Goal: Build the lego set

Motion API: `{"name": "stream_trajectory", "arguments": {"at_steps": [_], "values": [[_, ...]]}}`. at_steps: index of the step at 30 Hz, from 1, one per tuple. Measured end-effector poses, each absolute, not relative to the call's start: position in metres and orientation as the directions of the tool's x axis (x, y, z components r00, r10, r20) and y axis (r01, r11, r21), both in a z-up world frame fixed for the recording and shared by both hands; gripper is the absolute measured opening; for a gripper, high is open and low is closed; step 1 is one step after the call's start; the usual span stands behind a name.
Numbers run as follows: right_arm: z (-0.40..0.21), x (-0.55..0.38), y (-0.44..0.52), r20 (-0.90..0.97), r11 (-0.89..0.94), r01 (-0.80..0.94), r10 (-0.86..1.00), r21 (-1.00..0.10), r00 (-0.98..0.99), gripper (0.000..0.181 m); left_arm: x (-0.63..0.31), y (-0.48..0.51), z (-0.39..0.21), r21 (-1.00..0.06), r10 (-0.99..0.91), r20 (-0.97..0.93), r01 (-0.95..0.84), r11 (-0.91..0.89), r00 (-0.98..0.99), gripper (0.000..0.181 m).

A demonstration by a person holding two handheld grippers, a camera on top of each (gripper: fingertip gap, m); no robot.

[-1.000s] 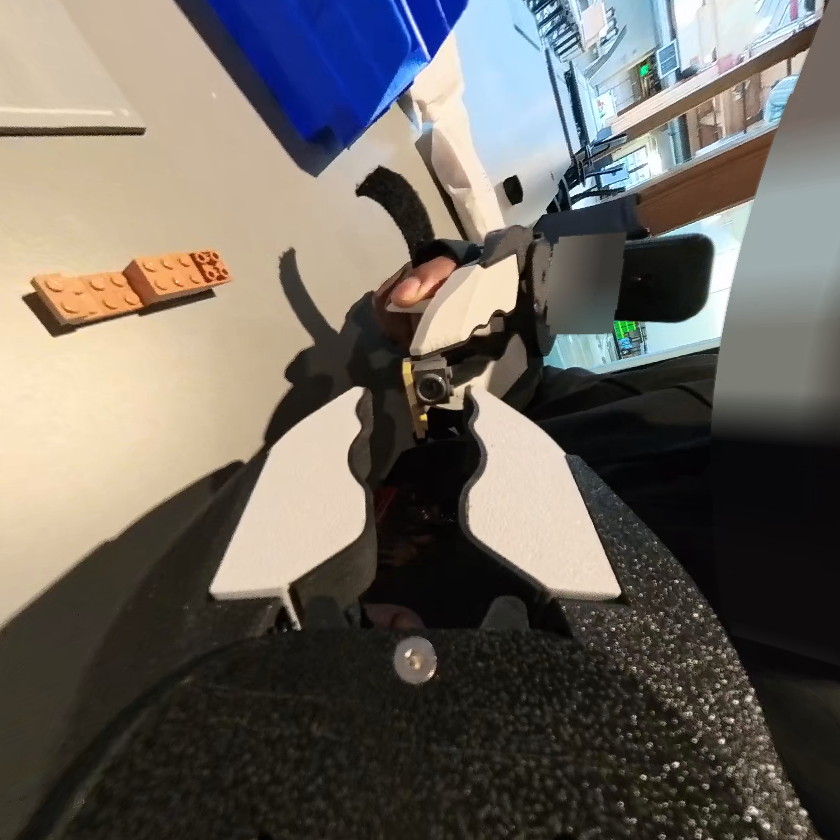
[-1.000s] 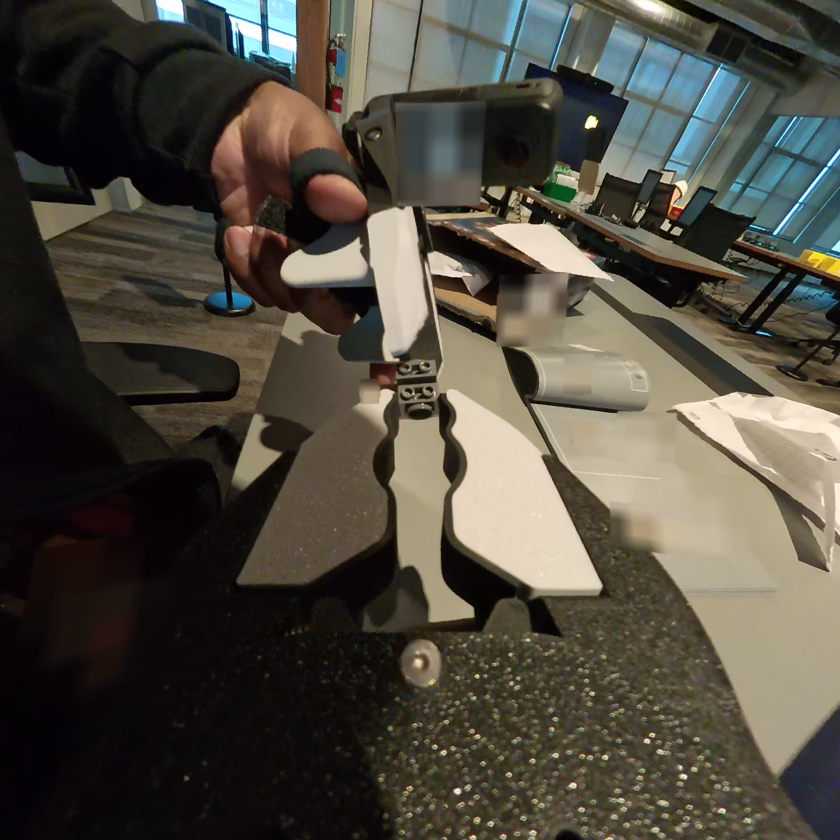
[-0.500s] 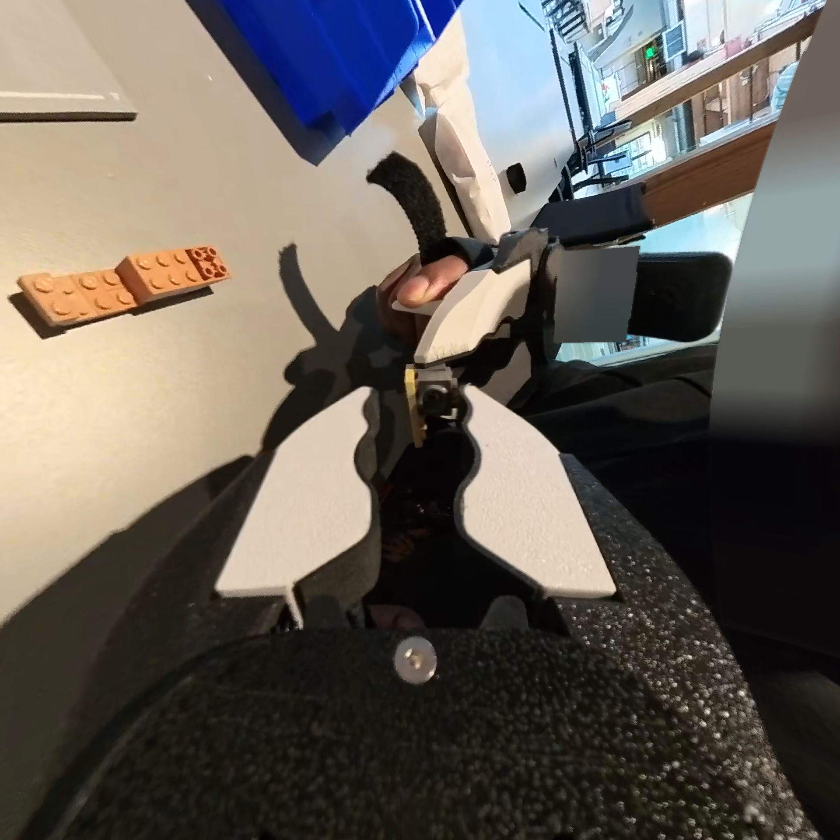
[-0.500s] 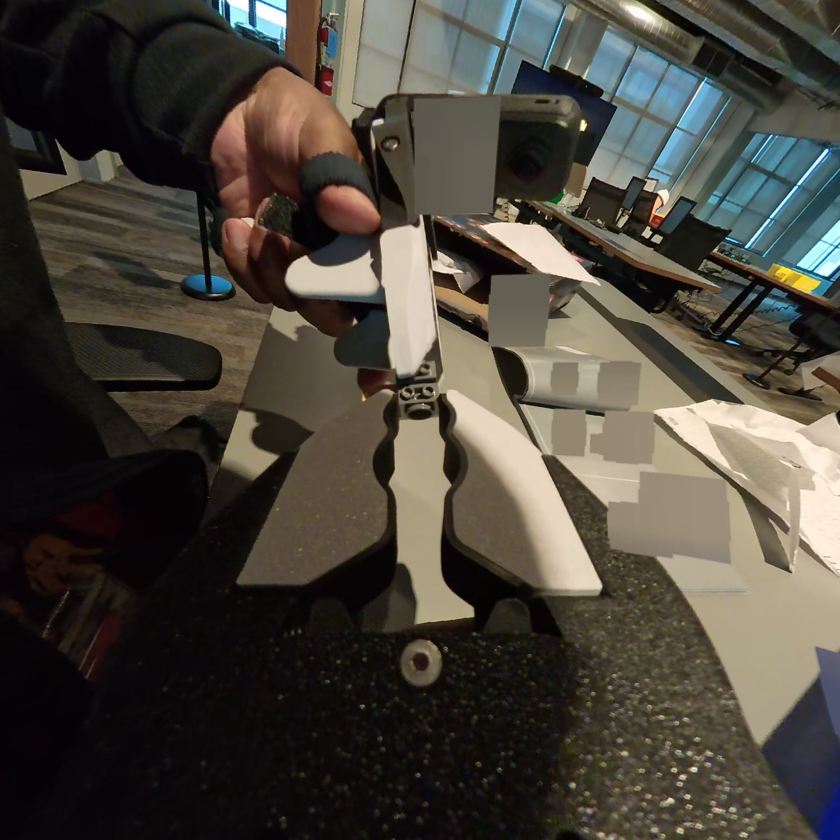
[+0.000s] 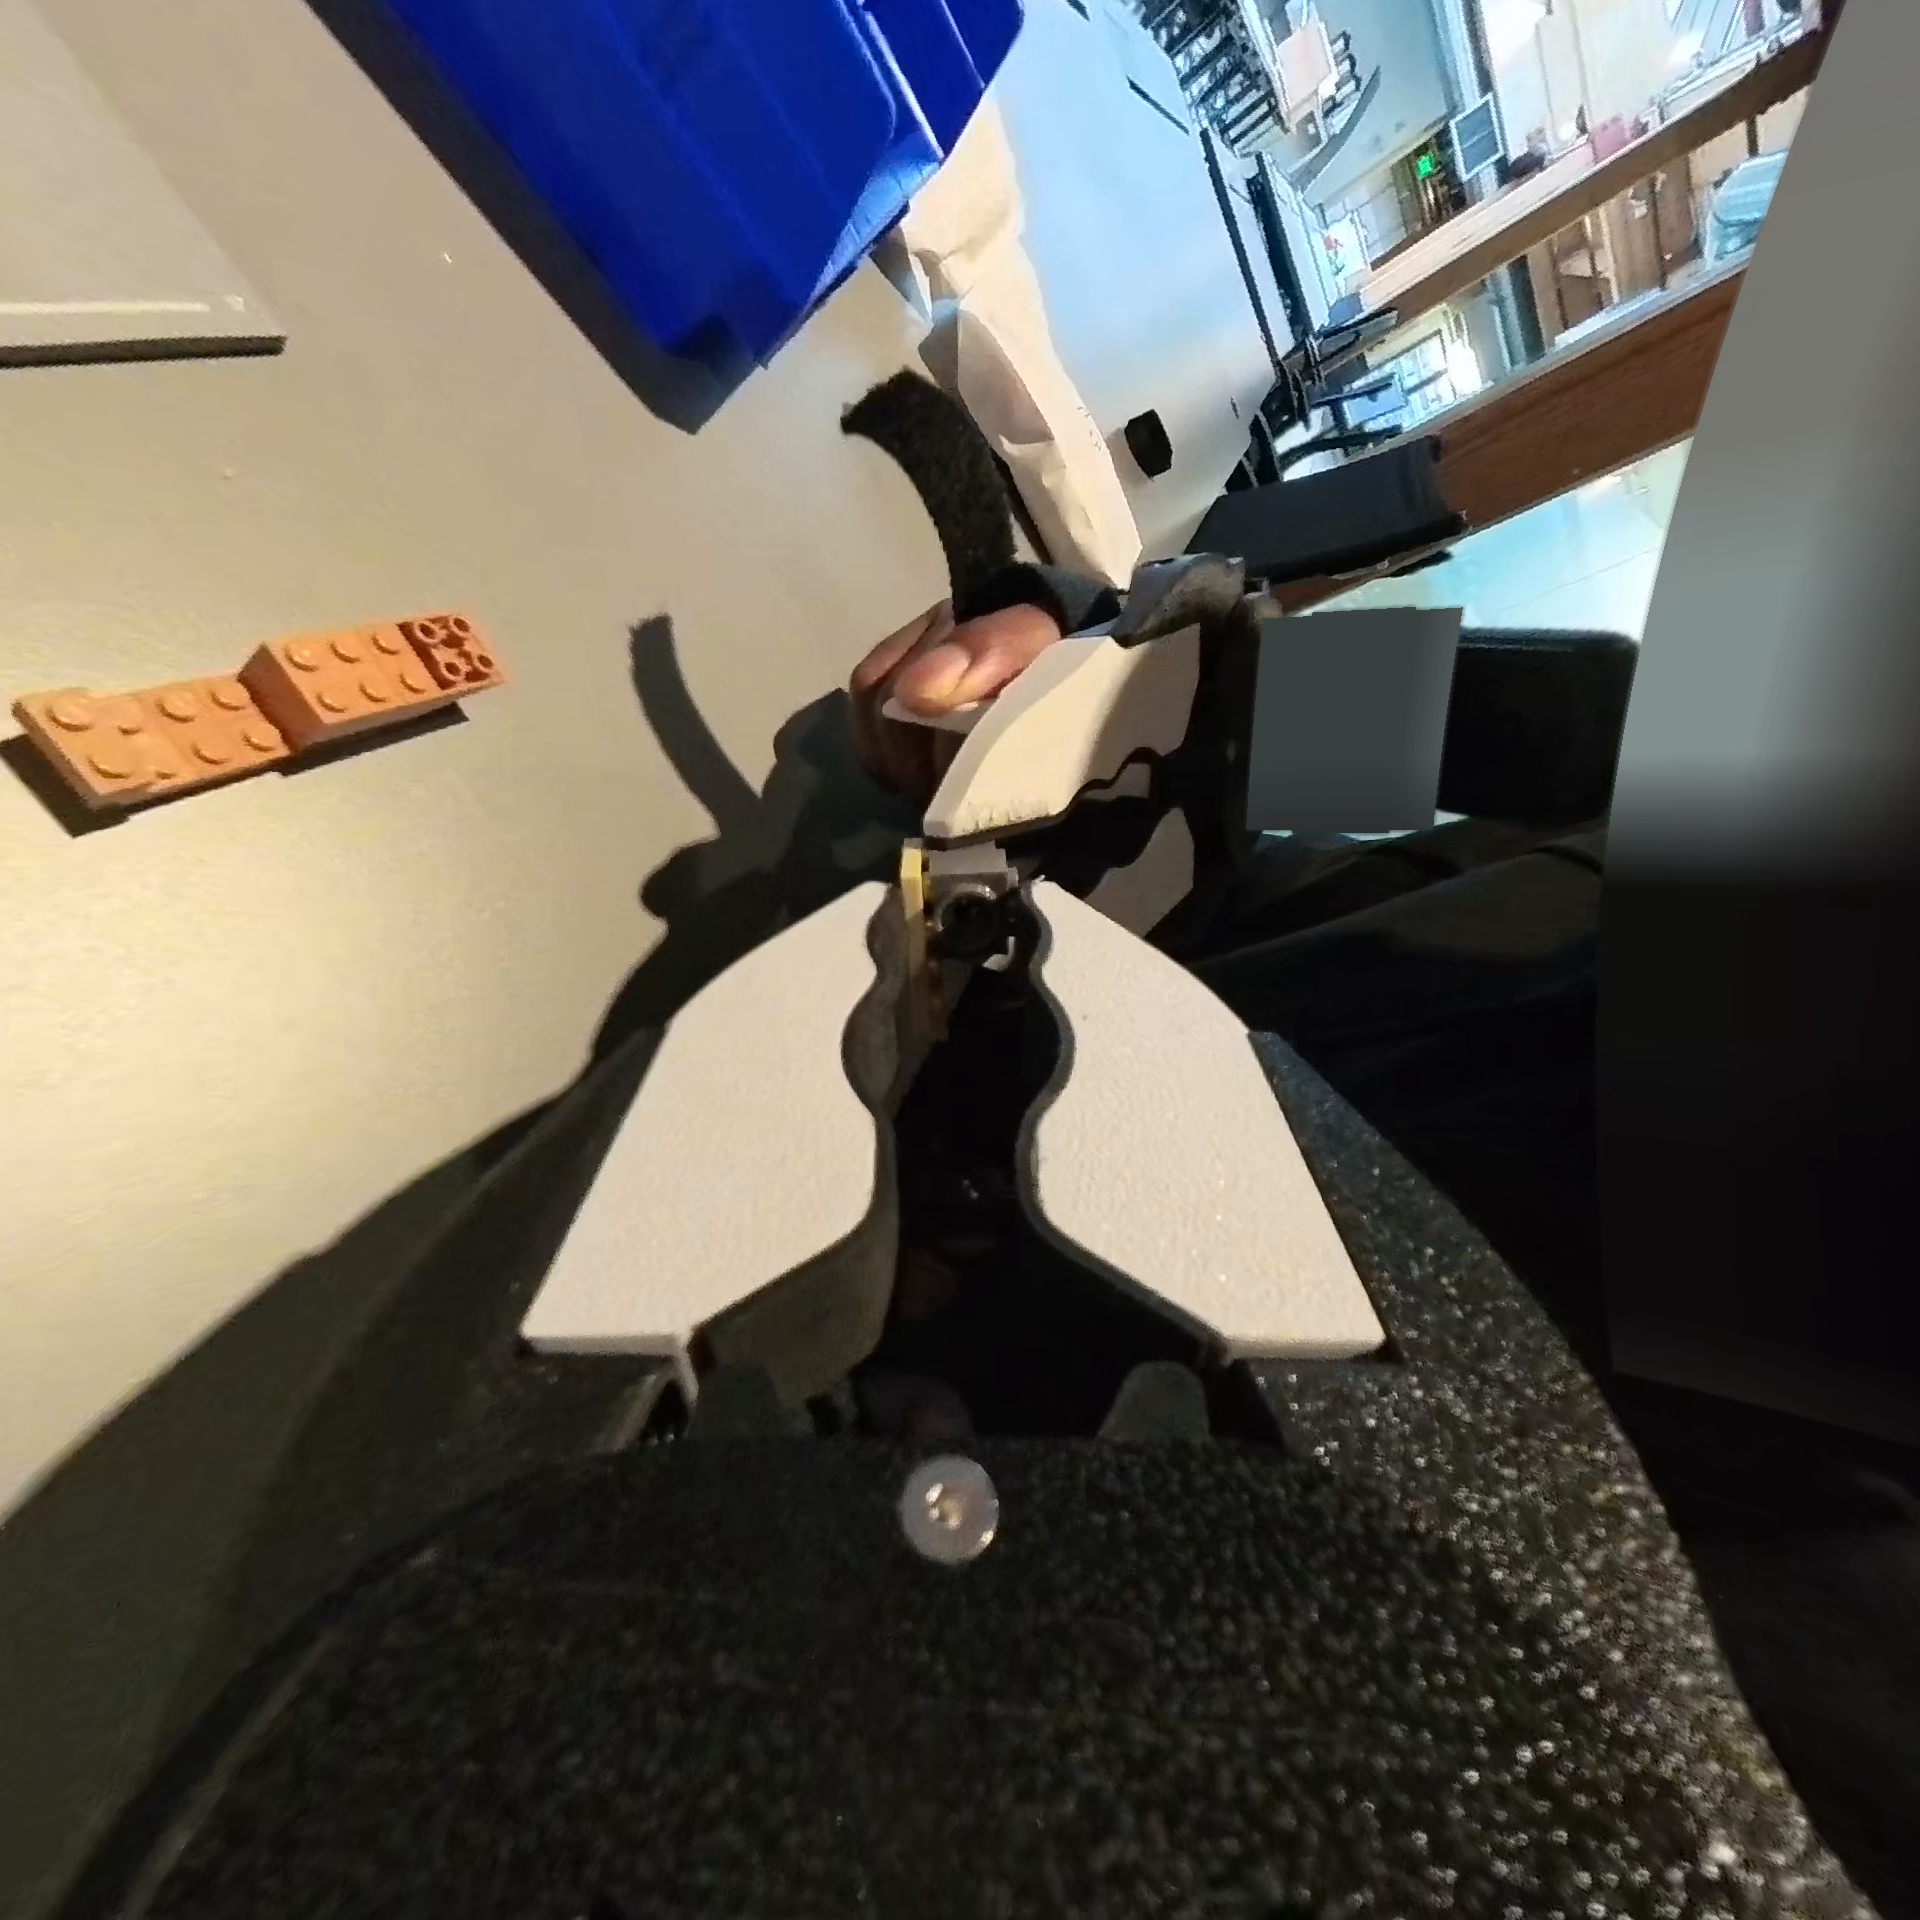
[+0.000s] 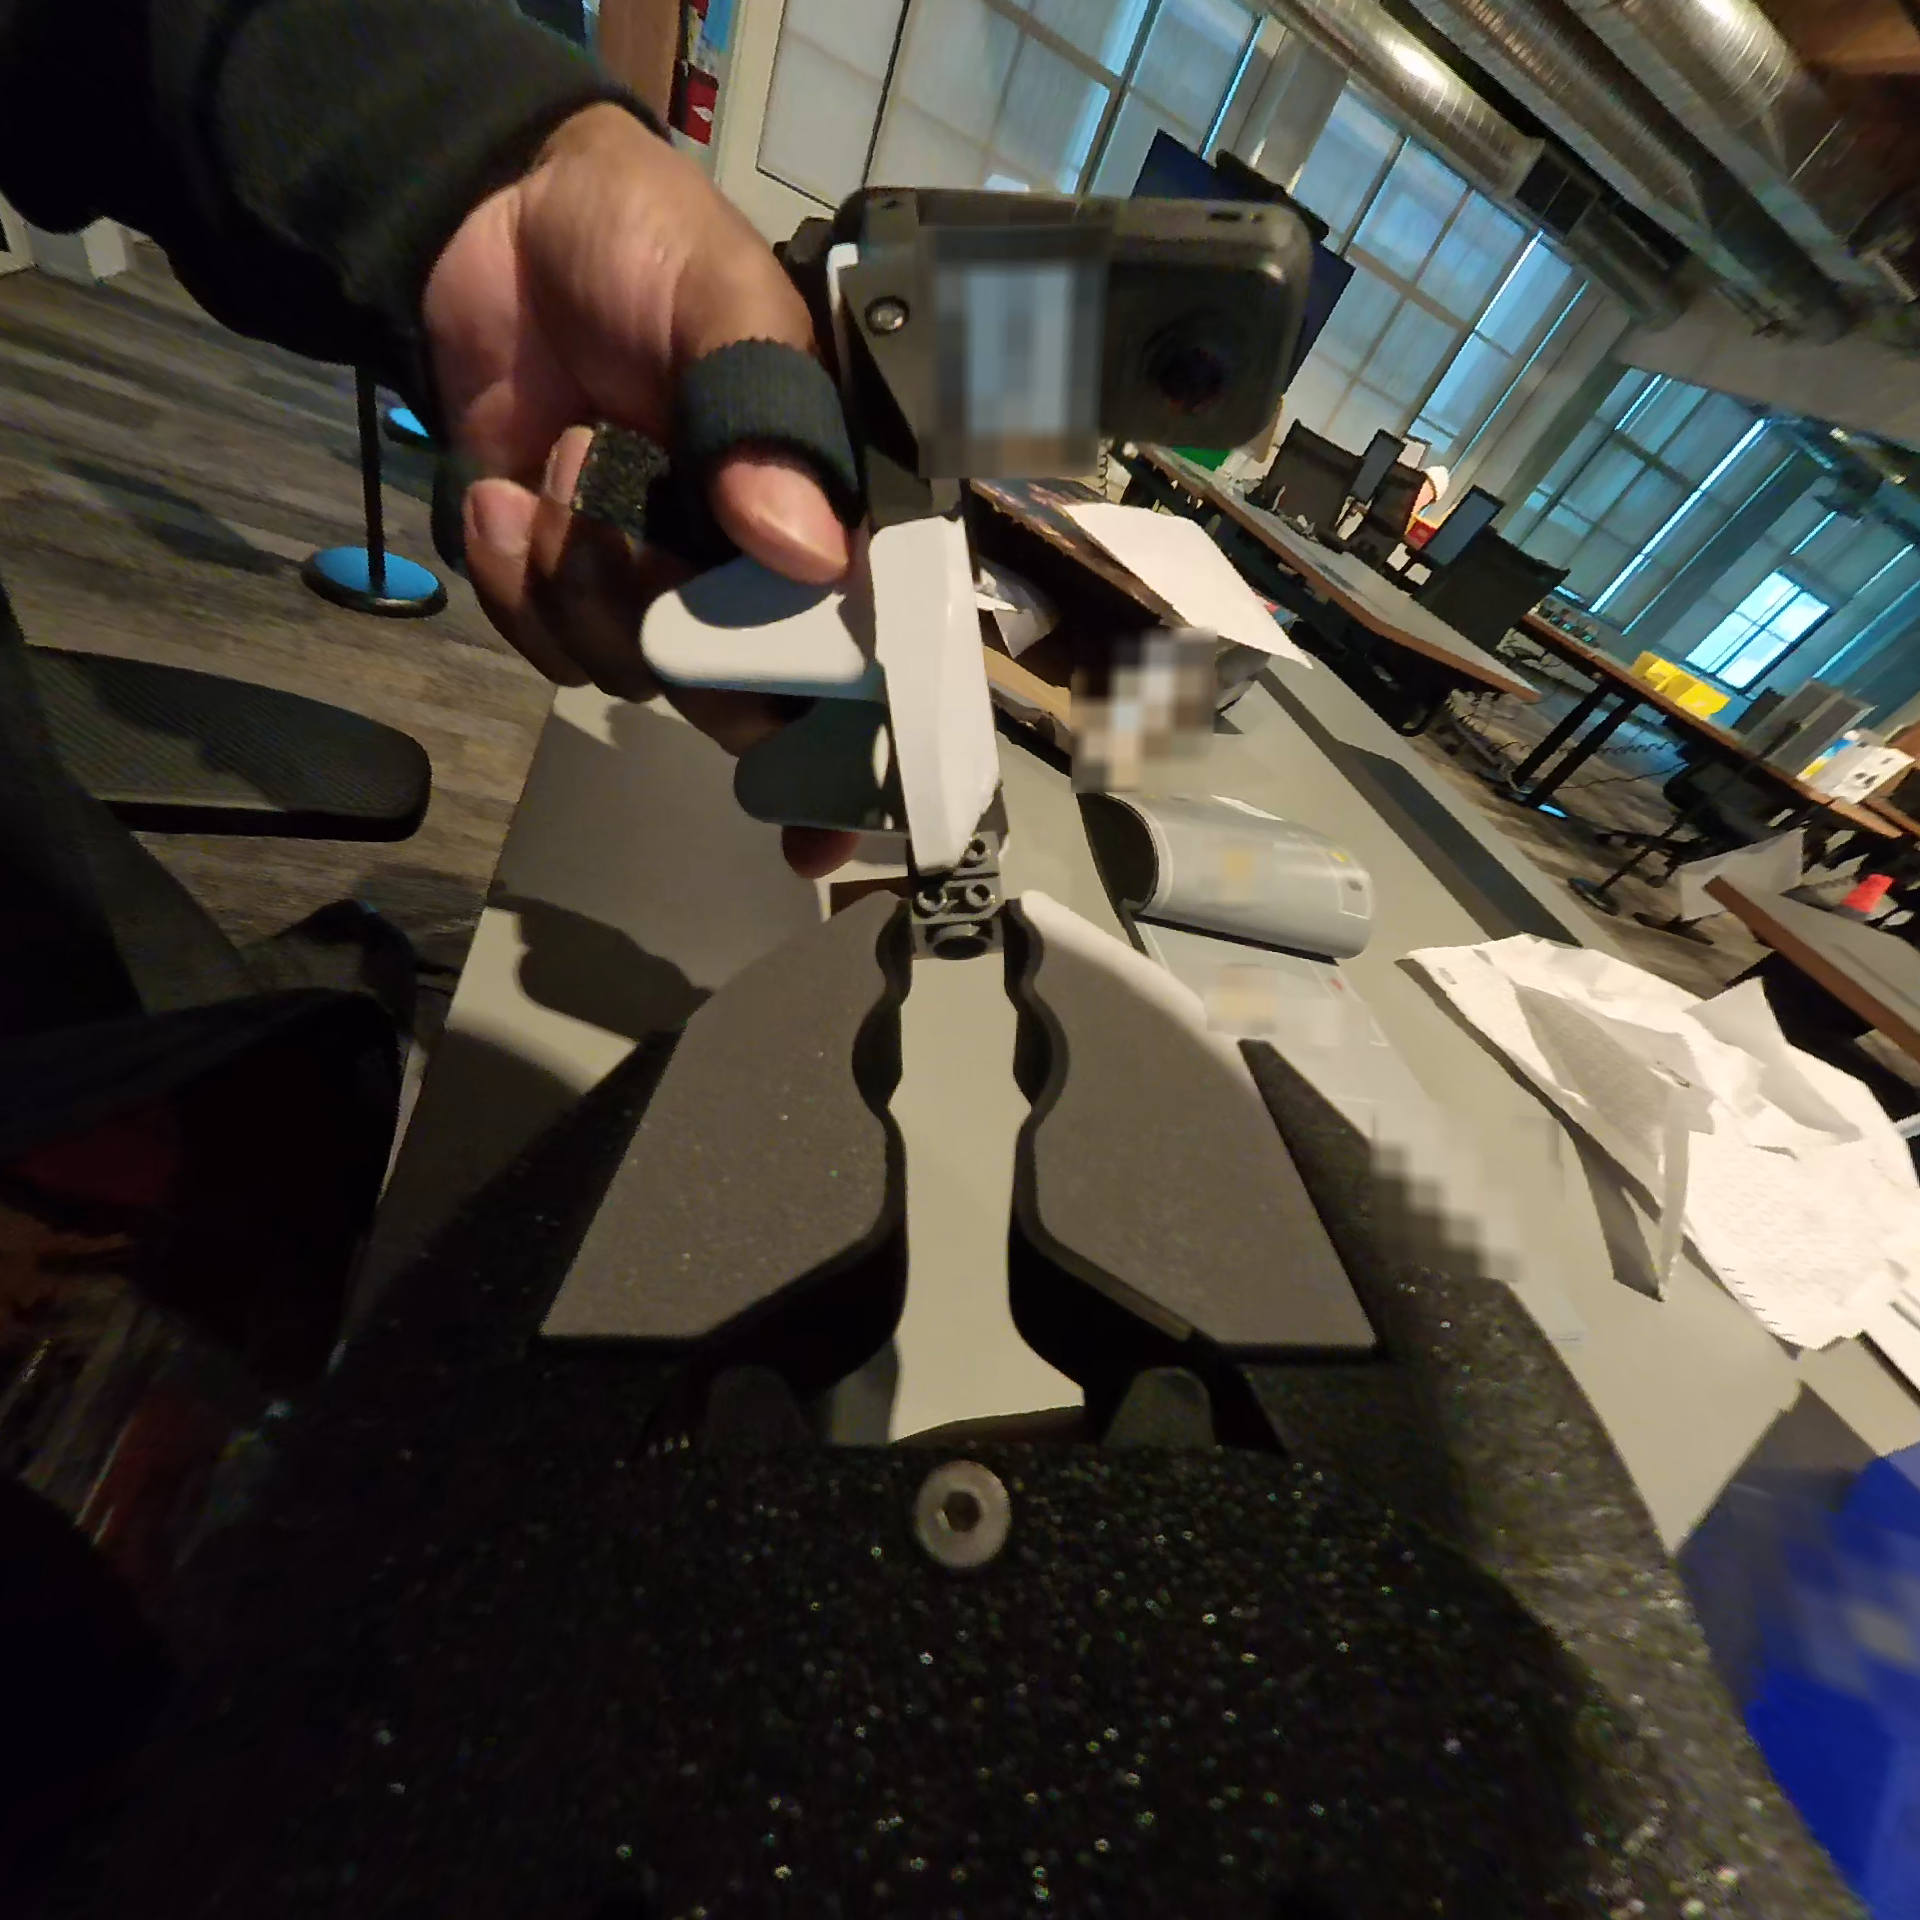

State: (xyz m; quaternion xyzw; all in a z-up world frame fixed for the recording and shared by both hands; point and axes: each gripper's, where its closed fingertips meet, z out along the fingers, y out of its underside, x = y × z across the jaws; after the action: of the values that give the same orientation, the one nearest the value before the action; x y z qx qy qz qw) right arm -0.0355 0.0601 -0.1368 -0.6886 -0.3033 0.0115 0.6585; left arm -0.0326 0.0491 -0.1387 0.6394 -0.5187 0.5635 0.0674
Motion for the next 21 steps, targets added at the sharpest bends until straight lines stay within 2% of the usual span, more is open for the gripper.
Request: {"name": "stream_trajectory", "arguments": {"at_steps": [8, 19, 21], "values": [[-0.1344, -0.0375, 0.0578, 0.418, 0.081, 0.426, 0.426, -0.901, 0.802, 0.015, -0.0347, 0.0471, -0.1374, -0.574, -0.614, 0.751, -0.698, -0.429, -0.24, 0.018], [-0.1305, -0.0382, 0.0565, 0.455, 0.119, 0.448, 0.409, -0.886, 0.791, 0.016, -0.0362, 0.0457, -0.133, -0.57, -0.574, 0.779, -0.668, -0.479, -0.252, 0.018], [-0.1299, -0.0383, 0.0557, 0.438, 0.12, 0.43, 0.419, -0.895, 0.795, 0.022, -0.0353, 0.0476, -0.1304, -0.589, -0.578, 0.77, -0.646, -0.485, -0.268, 0.018]]}}
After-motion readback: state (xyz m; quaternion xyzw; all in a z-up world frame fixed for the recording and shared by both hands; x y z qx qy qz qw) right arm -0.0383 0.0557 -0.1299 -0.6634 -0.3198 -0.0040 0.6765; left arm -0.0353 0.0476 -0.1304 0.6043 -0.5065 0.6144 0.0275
